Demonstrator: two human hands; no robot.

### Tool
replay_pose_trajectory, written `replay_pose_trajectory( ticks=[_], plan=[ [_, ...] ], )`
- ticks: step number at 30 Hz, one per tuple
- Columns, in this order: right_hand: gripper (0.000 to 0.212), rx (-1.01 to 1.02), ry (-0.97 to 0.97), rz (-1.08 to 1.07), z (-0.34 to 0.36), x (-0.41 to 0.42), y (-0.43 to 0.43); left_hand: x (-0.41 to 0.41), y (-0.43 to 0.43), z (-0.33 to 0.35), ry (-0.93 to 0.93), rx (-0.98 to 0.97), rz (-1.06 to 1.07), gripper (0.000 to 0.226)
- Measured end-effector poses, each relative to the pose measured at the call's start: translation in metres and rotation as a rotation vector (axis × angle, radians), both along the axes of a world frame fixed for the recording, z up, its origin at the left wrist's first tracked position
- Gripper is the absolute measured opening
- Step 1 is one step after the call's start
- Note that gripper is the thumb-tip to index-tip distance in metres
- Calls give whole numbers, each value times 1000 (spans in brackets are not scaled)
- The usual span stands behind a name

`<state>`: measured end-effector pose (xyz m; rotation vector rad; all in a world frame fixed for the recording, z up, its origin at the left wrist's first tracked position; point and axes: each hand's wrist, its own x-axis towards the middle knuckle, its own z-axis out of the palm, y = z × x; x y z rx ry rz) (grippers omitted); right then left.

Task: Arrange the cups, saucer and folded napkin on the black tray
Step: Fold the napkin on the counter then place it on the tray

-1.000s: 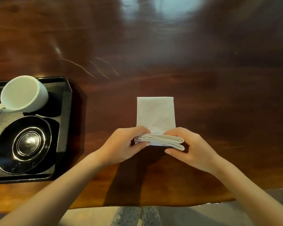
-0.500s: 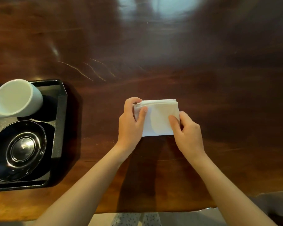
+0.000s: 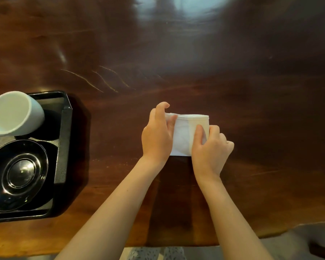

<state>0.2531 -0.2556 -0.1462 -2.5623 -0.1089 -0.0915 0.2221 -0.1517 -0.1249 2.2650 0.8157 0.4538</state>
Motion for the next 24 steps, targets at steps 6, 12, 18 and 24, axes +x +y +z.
replay_pose_trajectory(
  ticks=[6, 12, 18, 24],
  plan=[
    [31, -46, -56, -43, -5, -2, 5, 2, 5, -15, 79, 179, 19, 21],
    [55, -207, -175, 331, -6, 11, 5, -2, 7, -21, 31, 403, -145, 33],
    [57, -334, -91, 835, -10, 36, 0, -20, 3, -33, 333, 329, -249, 56],
    [40, 12, -73, 514, -4, 55, -14, -19, 1, -34, 298, 309, -192, 52]
  ],
)
